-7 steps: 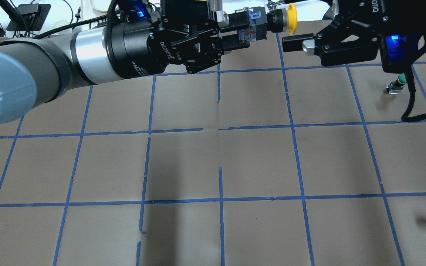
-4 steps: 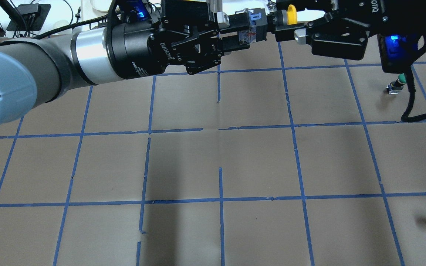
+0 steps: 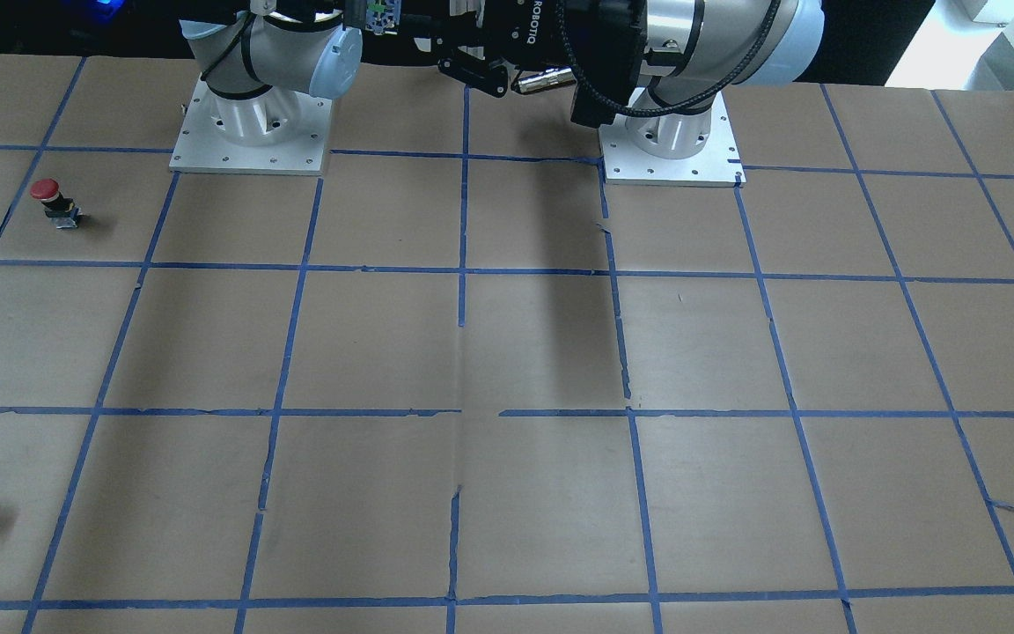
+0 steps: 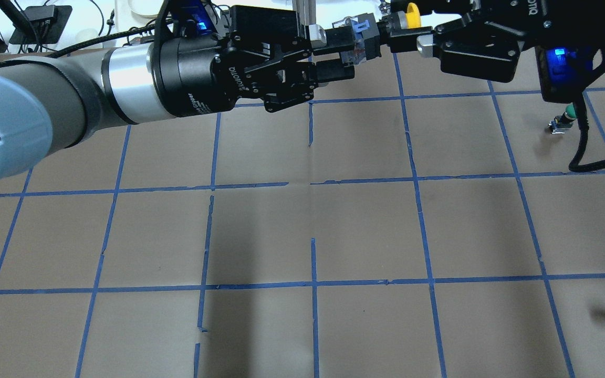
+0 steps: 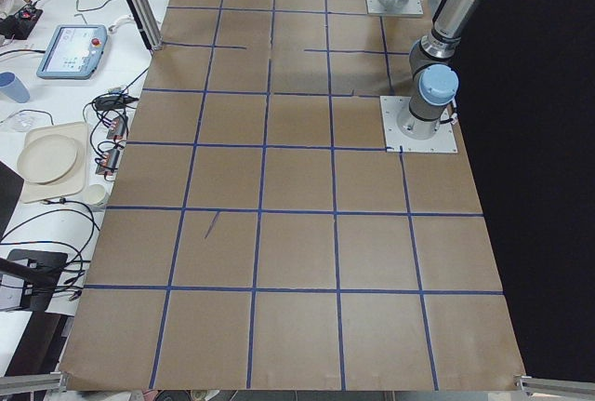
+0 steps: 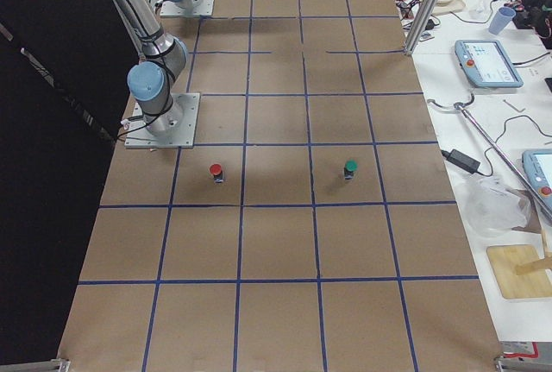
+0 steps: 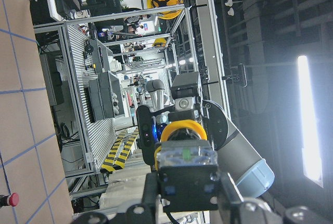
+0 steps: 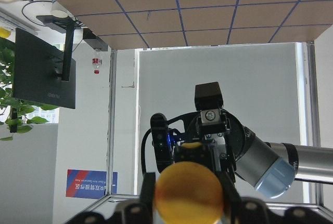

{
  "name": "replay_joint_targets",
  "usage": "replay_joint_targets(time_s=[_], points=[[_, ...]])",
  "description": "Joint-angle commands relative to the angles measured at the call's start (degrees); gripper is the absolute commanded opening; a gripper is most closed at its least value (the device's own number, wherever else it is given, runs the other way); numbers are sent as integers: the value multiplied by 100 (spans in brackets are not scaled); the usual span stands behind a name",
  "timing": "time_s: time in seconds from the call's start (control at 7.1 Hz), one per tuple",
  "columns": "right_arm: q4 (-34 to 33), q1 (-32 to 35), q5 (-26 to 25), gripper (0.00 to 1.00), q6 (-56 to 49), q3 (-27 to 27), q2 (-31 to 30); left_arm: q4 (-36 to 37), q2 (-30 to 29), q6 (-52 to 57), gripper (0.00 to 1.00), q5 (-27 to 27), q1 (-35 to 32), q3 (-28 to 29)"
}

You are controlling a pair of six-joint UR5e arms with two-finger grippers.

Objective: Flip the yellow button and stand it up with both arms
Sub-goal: 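Close the right gripper on the yellow cap and open the left gripper, then lower the button upright with the right gripper while the left gripper withdraws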

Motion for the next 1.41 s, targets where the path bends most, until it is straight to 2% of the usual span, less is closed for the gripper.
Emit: replay_joint_targets(time_s=[0.0, 0.14, 0.42, 0.56, 0.7, 1.13, 1.27], points=[[-5, -17, 25, 25, 6, 1, 0, 1, 10, -127, 100, 122, 4, 20], [-5, -17, 16, 25, 6, 1, 0, 1, 10, -119, 100, 131, 4, 29], [-101, -78, -254, 24, 15, -7, 17, 45, -17, -215, 100, 1127, 293, 81], [-406, -79, -918, 24, -63, -42, 0, 88, -34, -364, 100, 1107, 460, 90], [-583, -79, -1351, 24, -151, -69, -9, 376, -52, -443, 100, 1089, 453, 195], [-726, -79, -3195, 24, -2211, -7, 0, 466, -166, -2125, 100, 1098, 453, 897], [-691, -79, -3810, 24, -3261, 1, 0, 998, -175, -3237, 100, 1106, 444, 977]])
